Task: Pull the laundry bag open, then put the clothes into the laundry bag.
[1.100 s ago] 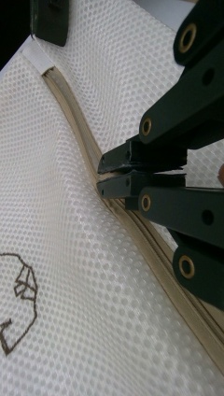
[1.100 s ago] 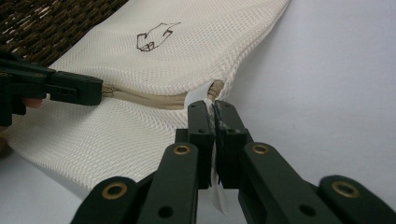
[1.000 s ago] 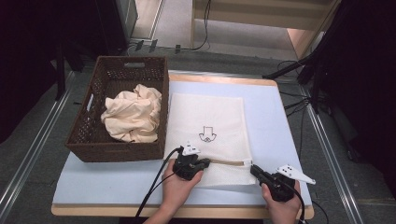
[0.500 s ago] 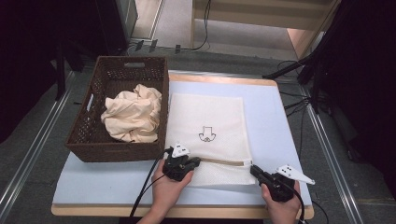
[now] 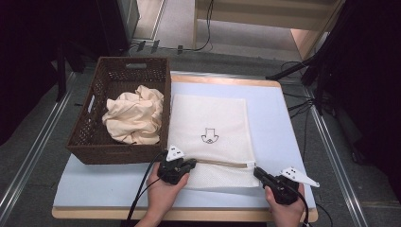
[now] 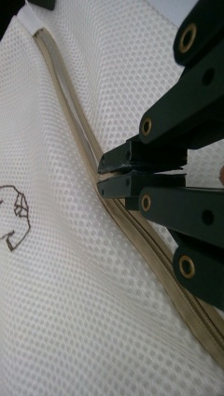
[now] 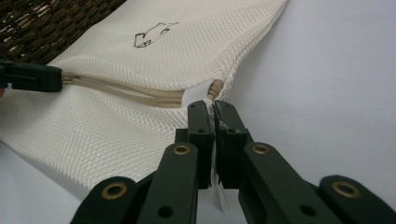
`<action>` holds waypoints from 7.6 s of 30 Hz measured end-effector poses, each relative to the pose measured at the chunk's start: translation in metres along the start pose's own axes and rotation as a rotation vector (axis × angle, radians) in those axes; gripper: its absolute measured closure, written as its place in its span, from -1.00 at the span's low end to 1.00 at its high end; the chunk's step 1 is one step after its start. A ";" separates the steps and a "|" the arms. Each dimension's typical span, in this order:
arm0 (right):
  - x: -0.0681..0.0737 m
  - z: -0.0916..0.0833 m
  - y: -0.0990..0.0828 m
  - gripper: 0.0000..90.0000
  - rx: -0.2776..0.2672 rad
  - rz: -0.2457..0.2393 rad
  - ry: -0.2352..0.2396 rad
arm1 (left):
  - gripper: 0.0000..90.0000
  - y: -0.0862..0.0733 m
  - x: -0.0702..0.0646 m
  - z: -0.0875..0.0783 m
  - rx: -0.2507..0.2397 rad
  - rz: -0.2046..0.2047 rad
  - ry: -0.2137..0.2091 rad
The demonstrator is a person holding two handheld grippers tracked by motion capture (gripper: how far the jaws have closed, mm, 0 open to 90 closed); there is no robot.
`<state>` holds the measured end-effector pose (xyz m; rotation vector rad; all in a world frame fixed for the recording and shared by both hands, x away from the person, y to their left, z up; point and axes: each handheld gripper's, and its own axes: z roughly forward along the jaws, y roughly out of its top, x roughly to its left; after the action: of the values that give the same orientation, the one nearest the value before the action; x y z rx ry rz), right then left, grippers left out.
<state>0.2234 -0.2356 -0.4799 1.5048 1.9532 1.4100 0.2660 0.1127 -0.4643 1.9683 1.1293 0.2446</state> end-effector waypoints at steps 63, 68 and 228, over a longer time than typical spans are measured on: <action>0.004 -0.001 0.000 0.94 -0.007 0.013 0.012 | 0.95 -0.009 0.018 -0.038 -0.031 -0.007 0.015; 0.005 -0.001 0.000 0.94 -0.005 0.012 0.011 | 0.95 -0.012 0.018 -0.037 -0.026 -0.010 0.019; 0.054 0.117 0.040 -0.28 0.243 -0.357 0.013 | 1.00 -0.031 0.003 -0.012 0.056 0.072 -0.129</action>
<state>0.3082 -0.1308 -0.4852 1.1558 2.3270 1.0656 0.2427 0.1296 -0.4806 2.0461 0.9935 0.1226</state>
